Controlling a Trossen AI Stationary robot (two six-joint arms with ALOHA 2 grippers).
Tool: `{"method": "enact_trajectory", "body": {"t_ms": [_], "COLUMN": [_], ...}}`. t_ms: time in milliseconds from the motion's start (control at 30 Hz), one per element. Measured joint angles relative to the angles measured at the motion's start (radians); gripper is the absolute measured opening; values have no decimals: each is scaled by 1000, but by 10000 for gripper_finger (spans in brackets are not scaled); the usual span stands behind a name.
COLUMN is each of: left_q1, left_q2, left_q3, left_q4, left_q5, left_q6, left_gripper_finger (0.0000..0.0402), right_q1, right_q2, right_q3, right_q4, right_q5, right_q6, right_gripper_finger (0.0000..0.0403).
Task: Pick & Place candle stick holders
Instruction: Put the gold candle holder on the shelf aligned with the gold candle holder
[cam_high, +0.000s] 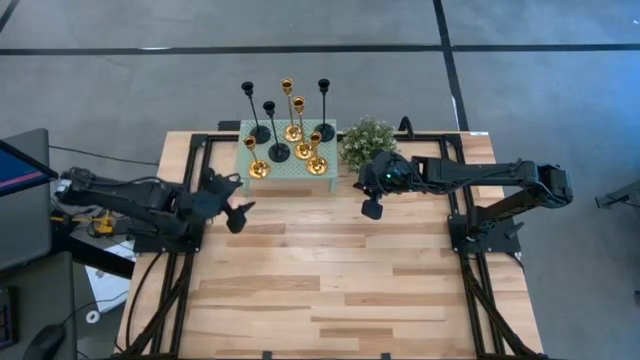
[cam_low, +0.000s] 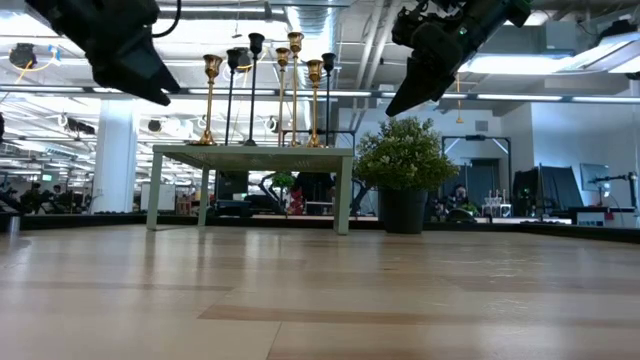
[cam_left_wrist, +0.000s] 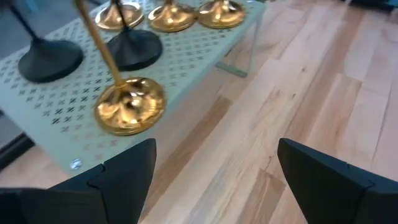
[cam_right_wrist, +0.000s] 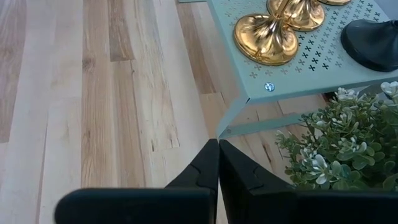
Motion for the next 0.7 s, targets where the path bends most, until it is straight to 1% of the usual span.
{"method": "enact_trajectory", "body": {"t_ms": [133,200,300,533,700], "left_q1": [-115,-162,-196,-197,-197], "left_q2": [18,19,20,20,20], "left_q3": [-30,-30,-30,-30,-30], "left_q4": [41,53,58,76,81], "left_q5": [-122,-152,-153,-156,-156], "left_q6": [1,2,2,-3,25], "left_gripper_finger": [337,337,336,336,337], "right_q1": [0,0,0,0,0], "right_q2": [0,0,0,0,0], "right_q3": [0,0,0,0,0], "right_q4": [1,2,3,3,3], "right_q5": [0,0,0,0,0], "right_q6": [0,0,0,0,0], "right_gripper_finger": [0,0,0,0,0]}}
